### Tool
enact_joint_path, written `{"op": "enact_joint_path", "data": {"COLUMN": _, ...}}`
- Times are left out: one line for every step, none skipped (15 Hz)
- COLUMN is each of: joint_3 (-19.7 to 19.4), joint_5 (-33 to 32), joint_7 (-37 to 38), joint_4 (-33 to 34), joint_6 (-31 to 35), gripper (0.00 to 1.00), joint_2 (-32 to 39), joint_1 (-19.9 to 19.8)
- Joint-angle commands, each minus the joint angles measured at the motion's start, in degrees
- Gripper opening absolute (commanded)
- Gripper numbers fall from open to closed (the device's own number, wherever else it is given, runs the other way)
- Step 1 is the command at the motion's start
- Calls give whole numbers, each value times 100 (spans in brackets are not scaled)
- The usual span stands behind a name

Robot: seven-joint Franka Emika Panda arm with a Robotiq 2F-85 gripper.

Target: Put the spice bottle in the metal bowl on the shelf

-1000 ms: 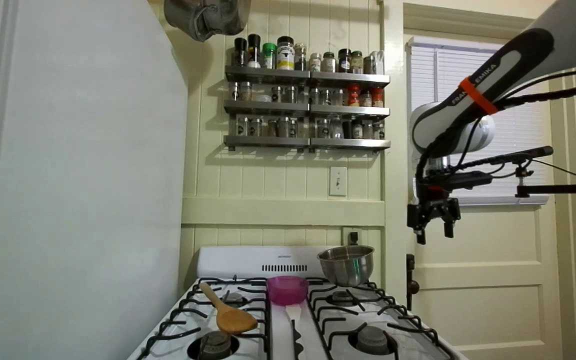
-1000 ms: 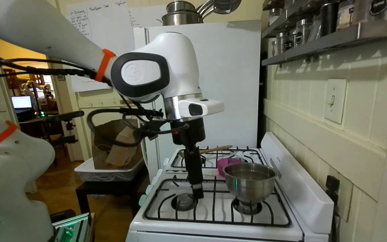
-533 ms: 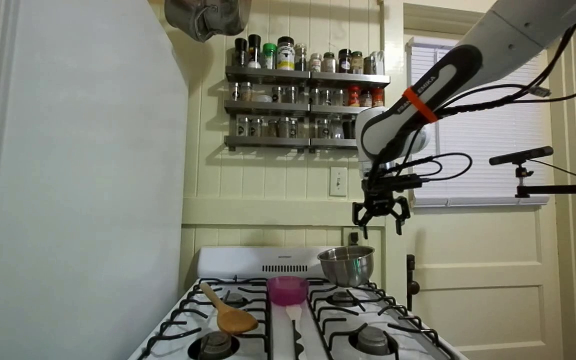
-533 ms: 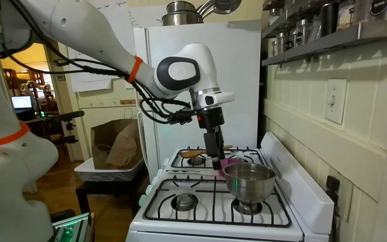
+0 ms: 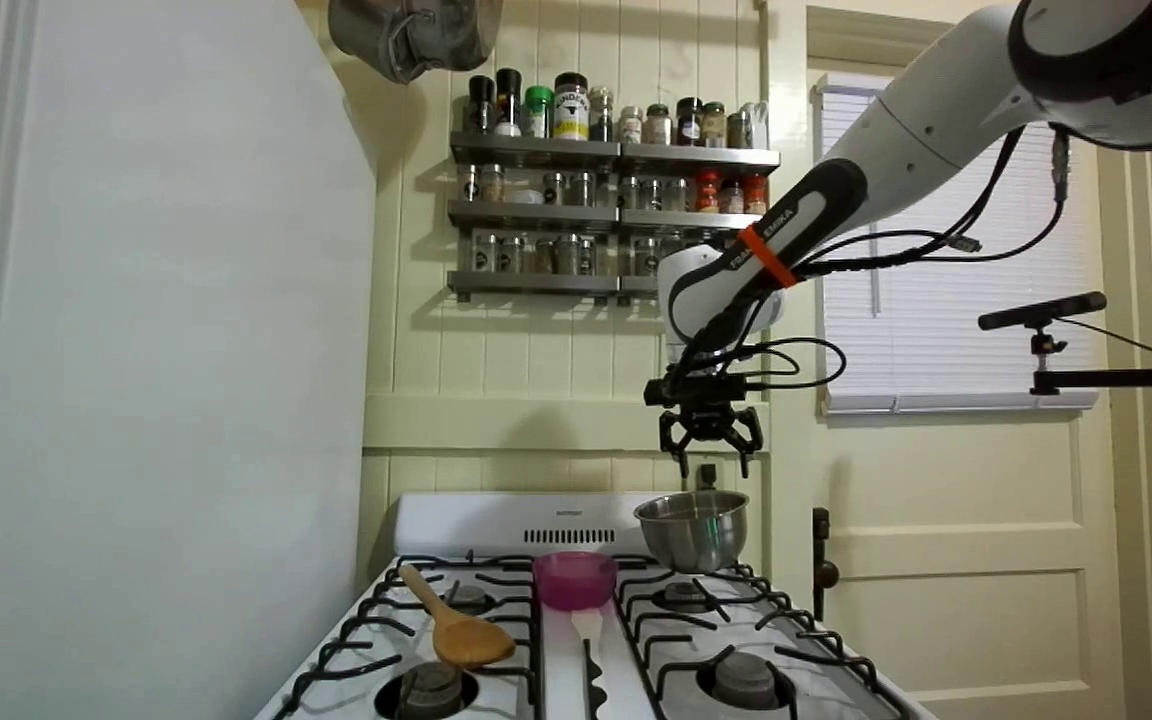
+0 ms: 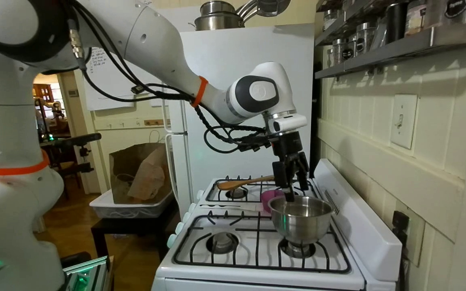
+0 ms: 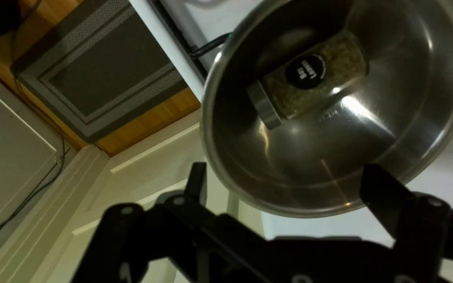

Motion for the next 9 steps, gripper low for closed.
{"op": "enact_joint_path", "data": {"joint_3": -414, "joint_5": 58, "joint_7": 57, "joint_4": 102, "joint_6": -38, "gripper": 100, "joint_2": 93, "joint_1": 408}}
{"op": "enact_joint_path", "data": {"joint_3": -436, "joint_5": 59, "joint_7": 113, "joint_4": 168, "joint_6": -57, "gripper": 100, "joint_2": 155, "joint_1": 438}}
{"op": "enact_joint_path", "data": {"joint_3": -445, "joint_5": 60, "joint_7": 138, "joint_4": 199, "joint_6": -69, "gripper": 100, "joint_2": 180, "joint_1": 451}}
{"op": "enact_joint_path", "data": {"joint_3": -448, "joint_5": 59, "joint_7": 153, "joint_4": 209, "joint_6": -75, "gripper": 100, "joint_2": 181, "joint_1": 453}}
{"op": "enact_joint_path", "data": {"joint_3": -452, "joint_5": 59, "joint_7": 161, "joint_4": 212, "joint_6": -77, "gripper": 100, "joint_2": 180, "joint_1": 452}}
{"op": "enact_joint_path", "data": {"joint_3": -454, "joint_5": 59, "joint_7": 167, "joint_4": 212, "joint_6": -77, "gripper": 100, "joint_2": 180, "joint_1": 452}}
{"op": "enact_joint_path", "data": {"joint_3": -454, "joint_5": 59, "joint_7": 173, "joint_4": 212, "joint_6": -77, "gripper": 100, "joint_2": 180, "joint_1": 452}}
{"op": "enact_joint_path", "data": {"joint_3": -455, "joint_5": 59, "joint_7": 177, "joint_4": 212, "joint_6": -78, "gripper": 100, "joint_2": 180, "joint_1": 452}}
{"op": "enact_joint_path", "data": {"joint_3": -455, "joint_5": 59, "joint_7": 182, "joint_4": 213, "joint_6": -78, "gripper": 100, "joint_2": 180, "joint_1": 452}}
